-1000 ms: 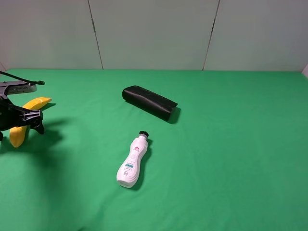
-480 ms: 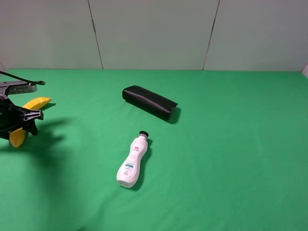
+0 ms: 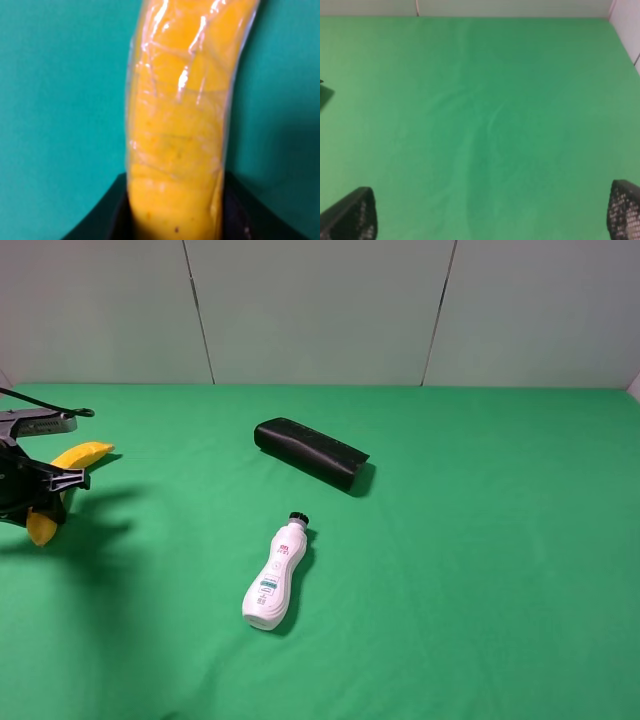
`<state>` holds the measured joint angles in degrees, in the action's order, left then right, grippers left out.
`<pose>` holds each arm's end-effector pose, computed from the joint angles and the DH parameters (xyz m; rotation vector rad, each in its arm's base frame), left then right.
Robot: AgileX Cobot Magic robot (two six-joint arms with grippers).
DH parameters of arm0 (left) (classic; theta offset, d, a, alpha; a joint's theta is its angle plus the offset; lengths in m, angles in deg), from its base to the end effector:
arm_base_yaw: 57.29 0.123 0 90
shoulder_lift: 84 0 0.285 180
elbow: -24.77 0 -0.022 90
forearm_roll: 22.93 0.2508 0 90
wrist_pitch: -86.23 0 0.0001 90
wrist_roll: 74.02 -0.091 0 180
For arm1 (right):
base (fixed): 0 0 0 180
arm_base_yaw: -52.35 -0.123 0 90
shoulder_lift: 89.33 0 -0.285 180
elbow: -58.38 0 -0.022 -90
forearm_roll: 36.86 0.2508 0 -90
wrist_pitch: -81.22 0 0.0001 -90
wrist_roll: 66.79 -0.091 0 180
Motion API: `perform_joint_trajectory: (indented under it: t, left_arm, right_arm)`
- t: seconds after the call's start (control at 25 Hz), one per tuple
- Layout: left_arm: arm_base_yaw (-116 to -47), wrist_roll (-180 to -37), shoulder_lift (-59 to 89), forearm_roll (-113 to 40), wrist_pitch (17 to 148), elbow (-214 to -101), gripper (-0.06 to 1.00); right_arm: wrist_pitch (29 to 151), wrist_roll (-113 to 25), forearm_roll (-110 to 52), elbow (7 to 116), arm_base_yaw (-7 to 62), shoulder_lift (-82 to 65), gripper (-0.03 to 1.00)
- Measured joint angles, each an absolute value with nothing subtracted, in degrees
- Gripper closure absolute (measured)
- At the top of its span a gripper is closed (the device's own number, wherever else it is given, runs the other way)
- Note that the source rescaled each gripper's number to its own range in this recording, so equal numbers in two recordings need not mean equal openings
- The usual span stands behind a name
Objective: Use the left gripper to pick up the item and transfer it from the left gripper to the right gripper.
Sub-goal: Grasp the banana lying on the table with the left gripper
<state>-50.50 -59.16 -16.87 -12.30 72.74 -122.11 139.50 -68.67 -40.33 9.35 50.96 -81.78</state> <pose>0.2988 0.0395 0.1049 -0.2847 2.7651 0.0699 -0.0028 -0.0048 0.2787 0.0096 2.0034 -0.0355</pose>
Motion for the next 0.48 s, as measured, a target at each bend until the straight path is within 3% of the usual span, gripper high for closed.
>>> perform_joint_trajectory:
  t: [0.48]
  left_arm:
    - [-50.5, -59.2, -16.9, -12.3, 72.8, -122.1, 0.94]
  right_arm:
    - [139.5, -68.7, -40.3, 9.4, 51.0, -81.8, -0.03]
